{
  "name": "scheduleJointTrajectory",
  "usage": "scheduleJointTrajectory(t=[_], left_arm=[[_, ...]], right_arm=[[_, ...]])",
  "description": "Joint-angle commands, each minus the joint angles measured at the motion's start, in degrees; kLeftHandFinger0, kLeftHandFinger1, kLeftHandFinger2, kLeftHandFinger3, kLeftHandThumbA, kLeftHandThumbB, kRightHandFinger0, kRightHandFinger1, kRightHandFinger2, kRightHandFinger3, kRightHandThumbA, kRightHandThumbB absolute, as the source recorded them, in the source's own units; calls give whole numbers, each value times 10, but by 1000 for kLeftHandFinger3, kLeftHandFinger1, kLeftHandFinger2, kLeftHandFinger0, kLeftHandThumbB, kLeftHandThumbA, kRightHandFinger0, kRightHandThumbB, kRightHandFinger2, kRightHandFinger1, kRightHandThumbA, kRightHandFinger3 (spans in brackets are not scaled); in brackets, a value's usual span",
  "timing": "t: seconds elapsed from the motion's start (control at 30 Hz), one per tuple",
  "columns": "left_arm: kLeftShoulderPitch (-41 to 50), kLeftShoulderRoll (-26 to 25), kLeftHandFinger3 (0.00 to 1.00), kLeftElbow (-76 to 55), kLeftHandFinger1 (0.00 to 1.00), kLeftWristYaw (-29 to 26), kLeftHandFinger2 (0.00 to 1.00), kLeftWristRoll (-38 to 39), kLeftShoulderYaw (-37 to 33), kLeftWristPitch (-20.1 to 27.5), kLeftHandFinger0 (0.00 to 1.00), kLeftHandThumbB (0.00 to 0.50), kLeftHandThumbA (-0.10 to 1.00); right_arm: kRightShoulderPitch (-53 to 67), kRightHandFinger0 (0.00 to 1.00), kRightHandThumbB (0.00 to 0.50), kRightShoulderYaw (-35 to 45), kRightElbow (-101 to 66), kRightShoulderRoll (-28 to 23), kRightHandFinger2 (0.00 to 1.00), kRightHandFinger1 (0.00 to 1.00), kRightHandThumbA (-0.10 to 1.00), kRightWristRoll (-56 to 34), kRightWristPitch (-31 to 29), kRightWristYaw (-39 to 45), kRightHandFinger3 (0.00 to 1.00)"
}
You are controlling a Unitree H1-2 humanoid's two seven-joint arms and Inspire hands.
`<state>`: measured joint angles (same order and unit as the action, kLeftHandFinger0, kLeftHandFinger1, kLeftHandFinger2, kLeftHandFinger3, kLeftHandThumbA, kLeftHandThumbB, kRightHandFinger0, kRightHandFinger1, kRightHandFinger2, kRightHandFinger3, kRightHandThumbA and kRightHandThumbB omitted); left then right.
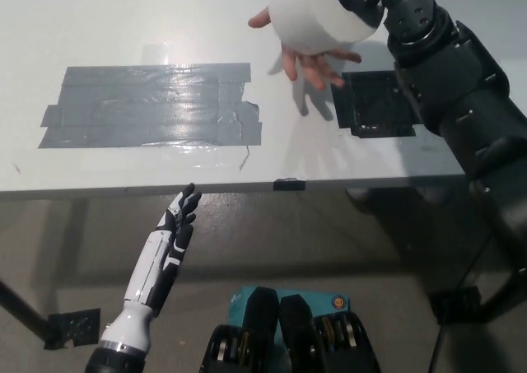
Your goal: A toilet paper roll is kept on the black spot on the desk infront of the robot and the robot inserts its right thumb into the hole in the centre to grab the roll. Then it passes the roll to a person.
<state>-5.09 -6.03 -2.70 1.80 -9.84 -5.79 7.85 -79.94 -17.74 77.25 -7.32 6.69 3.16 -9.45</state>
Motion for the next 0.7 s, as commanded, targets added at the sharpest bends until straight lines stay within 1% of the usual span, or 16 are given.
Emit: scheduleJointTrajectory(t=[0.0,0.07,0.1,0.13,0.17,0.2,0.23,0.27,0.3,0.33,0.37,0.4,0.43,0.5,0.6,0.67], left_arm=[[-15,-5,1000,-19,1000,9,1000,3,-2,15,1000,186,1000],[-15,-5,1000,-21,1000,9,1000,3,-3,13,1000,186,1000],[-16,-5,1000,-21,1000,9,1000,2,-3,13,1000,186,1000],[-17,-5,1000,-20,1000,9,1000,1,-3,14,1000,185,1000],[-19,-5,1000,-20,1000,9,1000,1,-4,13,1000,188,1000],[-19,-5,1000,-20,1000,10,1000,2,-4,12,1000,189,1000],[-22,-6,1000,-19,1000,10,1000,2,-4,11,1000,184,1000],[-23,-5,1000,-19,1000,10,1000,3,-4,11,1000,184,1000],[-24,-5,1000,-18,1000,11,1000,2,-4,12,1000,184,1000],[-25,-5,1000,-16,1000,11,1000,2,-4,13,1000,182,1000],[-27,-5,1000,-15,1000,11,1000,2,-4,14,1000,181,1000],[-28,-4,1000,-15,1000,12,1000,4,-3,13,1000,184,1000],[-29,-5,1000,-15,1000,13,1000,4,-3,13,1000,178,1000],[-31,-5,1000,-16,1000,14,1000,5,-3,11,1000,180,1000],[-35,-6,1000,-17,1000,17,1000,6,-3,9,1000,184,1000],[-38,-6,1000,-17,1000,18,1000,5,-3,8,1000,184,1000]], right_arm=[[-66,0,208,-22,-1,-13,211,95,-100,49,-33,-1,533],[-68,3,214,-23,2,-11,276,157,-100,50,-28,3,585],[-71,233,238,-31,6,-10,479,387,-100,58,-18,13,628],[-73,307,232,-32,8,-9,487,432,-100,59,-13,21,674],[-75,287,234,-31,11,-8,479,417,-100,56,-7,33,749],[-76,276,236,-30,12,-7,465,410,-100,55,-4,39,733],[-80,432,263,-28,15,-6,643,578,-100,53,13,56,893],[-82,443,271,-23,17,-6,661,555,-100,48,18,76,911],[-82,511,300,-21,19,-7,739,591,-64,45,16,93,926],[-82,604,323,-19,20,-9,855,672,-6,42,11,115,1000],[-83,643,322,-17,21,-11,896,706,13,39,8,129,1000],[-86,903,346,-11,23,-13,1000,1000,78,33,16,160,1000],[-89,1000,391,-16,27,-15,1000,1000,179,37,22,182,1000],[-92,1000,419,-24,31,-17,1000,1000,225,46,29,207,1000],[-93,1000,500,-36,35,-17,1000,1000,305,60,48,227,1000],[-95,1000,500,-46,36,-19,1000,1000,337,71,53,234,1000]])
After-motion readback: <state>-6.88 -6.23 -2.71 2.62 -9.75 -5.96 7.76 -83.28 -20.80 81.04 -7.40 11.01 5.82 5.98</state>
